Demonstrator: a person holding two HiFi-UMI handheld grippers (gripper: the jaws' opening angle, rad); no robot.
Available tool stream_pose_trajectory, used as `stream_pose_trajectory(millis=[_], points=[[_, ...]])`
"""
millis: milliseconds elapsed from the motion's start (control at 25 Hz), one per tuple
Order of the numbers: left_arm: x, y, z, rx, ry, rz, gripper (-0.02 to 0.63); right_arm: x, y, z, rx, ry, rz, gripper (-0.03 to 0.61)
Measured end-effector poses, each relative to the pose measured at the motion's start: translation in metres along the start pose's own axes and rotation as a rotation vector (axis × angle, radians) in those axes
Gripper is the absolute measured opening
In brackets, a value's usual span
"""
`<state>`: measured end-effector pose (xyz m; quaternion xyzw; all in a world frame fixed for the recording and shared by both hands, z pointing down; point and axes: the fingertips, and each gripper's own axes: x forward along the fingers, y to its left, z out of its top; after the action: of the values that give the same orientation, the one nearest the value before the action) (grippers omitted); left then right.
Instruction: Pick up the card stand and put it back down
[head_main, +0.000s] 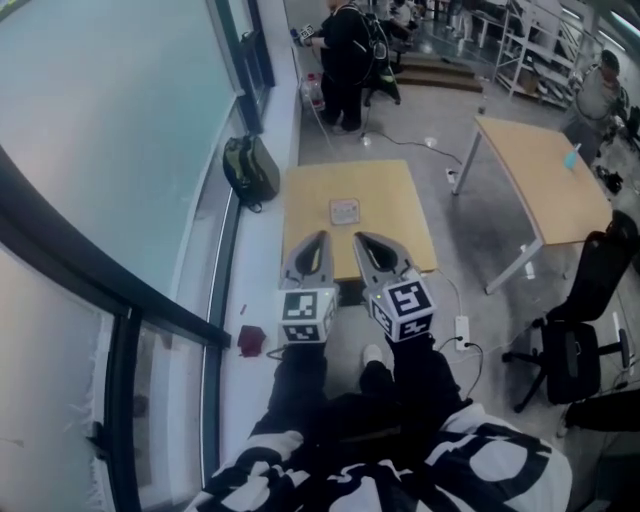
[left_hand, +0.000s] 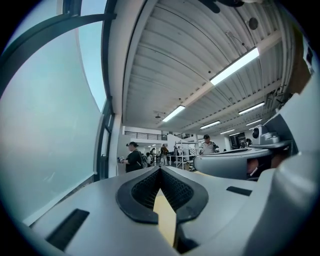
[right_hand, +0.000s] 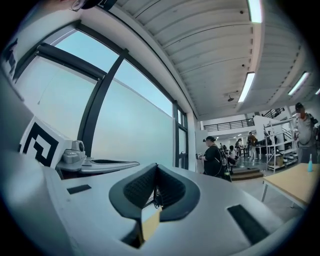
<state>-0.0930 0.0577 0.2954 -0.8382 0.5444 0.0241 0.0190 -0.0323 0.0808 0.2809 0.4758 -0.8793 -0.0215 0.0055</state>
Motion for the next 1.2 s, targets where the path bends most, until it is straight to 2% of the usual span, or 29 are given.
stream_pose_trajectory(millis=[240,440,760,1000,1080,1200], points=[[0.081,0.011,0.032,0.026,-0.063,0.007,0.006,0.056,-0.063,0.039,-0.023,-0.085,0.028,0.018],[0.131,0.016,0.017,0.048,-0.046,0.002,0.006,0.094,-0.110,0.035,0.007,-0.091,0.038,0.018],[0.175,0.027,-0.040,-0.015,0.019,0.001,0.006,0.137,-0.137,-0.031,0.057,-0.007,0.133,0.018],[0.176,0.031,-0.104,-0.051,0.110,-0.117,0.006,0.152,-0.146,-0.101,0.129,0.126,0.153,0.018],[0.177,0.040,-0.128,-0.074,0.133,-0.132,0.006,0.159,-0.151,-0.125,0.149,0.168,0.148,0.018],[0.172,0.062,-0.166,-0.108,0.212,-0.138,0.006,0.171,-0.158,-0.158,0.160,0.219,0.142,0.018]])
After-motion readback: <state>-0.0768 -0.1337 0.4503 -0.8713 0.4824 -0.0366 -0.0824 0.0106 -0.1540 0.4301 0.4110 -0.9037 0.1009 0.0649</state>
